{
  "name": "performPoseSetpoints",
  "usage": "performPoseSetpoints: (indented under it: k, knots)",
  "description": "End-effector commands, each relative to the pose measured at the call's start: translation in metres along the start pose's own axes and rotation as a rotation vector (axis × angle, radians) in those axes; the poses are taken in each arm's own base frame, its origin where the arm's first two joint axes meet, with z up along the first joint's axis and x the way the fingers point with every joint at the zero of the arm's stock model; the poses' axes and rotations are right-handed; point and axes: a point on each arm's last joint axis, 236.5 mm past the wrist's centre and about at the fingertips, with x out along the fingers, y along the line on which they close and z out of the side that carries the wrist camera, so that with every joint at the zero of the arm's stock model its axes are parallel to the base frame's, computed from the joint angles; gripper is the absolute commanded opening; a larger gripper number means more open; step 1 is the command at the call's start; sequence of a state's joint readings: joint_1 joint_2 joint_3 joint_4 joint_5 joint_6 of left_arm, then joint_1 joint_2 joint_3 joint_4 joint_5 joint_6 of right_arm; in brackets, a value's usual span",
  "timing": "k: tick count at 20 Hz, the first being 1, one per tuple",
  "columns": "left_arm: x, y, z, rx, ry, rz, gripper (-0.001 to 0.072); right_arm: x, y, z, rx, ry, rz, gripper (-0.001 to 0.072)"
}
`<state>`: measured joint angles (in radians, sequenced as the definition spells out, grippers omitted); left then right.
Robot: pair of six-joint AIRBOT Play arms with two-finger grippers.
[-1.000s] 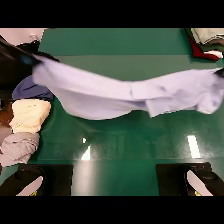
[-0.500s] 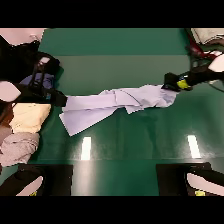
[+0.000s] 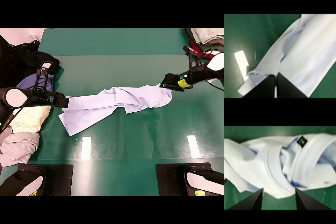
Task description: Fold the shirts.
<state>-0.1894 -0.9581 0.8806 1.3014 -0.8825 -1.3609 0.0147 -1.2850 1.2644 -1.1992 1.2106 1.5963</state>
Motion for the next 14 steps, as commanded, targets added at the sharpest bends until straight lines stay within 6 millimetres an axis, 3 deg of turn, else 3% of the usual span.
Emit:
performPoseSetpoints:
  k: [1, 4, 7, 9, 14]
  knots:
    - [0.001, 0.001, 0.0, -0.001, -0.003, 0.002, 0.0025, 0.001, -0.002, -0.043, -0.007, 0.061, -0.003, 0.0604]
    - [0.001, 0.001, 0.0, -0.001, -0.004, 0.002, 0.0025, 0.02, -0.01, -0.075, 0.04, 0.078, 0.009, 0.0601]
    - [0.001, 0.001, 0.0, -0.002, -0.003, 0.002, 0.0025, 0.046, -0.007, -0.087, 0.139, 0.055, 0.077, 0.0597]
    - [0.001, 0.001, 0.0, -0.003, -0.003, 0.002, 0.0025, 0.058, -0.011, -0.076, 0.189, -0.027, 0.091, 0.0572]
    - [0.001, 0.001, 0.0, -0.003, -0.003, 0.001, 0.0025, 0.061, -0.01, -0.055, 0.222, -0.112, 0.109, 0.0559]
